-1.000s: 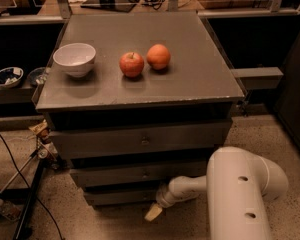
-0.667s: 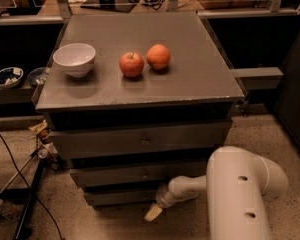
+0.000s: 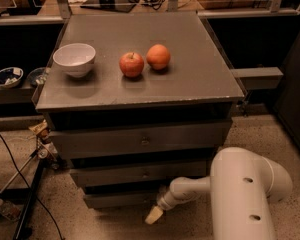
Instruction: Open bottom drawer
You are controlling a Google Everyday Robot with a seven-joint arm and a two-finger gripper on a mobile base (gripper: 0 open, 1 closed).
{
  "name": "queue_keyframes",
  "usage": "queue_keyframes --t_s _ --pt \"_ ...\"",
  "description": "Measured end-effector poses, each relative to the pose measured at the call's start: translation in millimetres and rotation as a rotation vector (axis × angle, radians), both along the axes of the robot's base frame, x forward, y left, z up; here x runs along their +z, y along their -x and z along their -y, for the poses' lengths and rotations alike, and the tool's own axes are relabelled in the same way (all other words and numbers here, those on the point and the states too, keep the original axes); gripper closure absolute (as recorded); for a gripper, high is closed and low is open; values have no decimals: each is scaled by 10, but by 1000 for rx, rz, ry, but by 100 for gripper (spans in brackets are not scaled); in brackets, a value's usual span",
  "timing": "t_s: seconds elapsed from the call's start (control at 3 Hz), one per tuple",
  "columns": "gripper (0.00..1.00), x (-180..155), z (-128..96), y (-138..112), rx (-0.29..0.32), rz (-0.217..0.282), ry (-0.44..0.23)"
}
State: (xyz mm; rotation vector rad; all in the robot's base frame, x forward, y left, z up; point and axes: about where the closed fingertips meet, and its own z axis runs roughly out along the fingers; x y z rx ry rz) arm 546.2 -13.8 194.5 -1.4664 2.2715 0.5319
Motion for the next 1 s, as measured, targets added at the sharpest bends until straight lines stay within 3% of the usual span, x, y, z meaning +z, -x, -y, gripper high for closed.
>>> queue_keyframes --t_s 0.33,0.67,1.0 --pt "0 108 13 208 7 -26 -51" --pt "0 127 10 233 8 -29 -59" --pt "0 251 55 483 10 -48 -124"
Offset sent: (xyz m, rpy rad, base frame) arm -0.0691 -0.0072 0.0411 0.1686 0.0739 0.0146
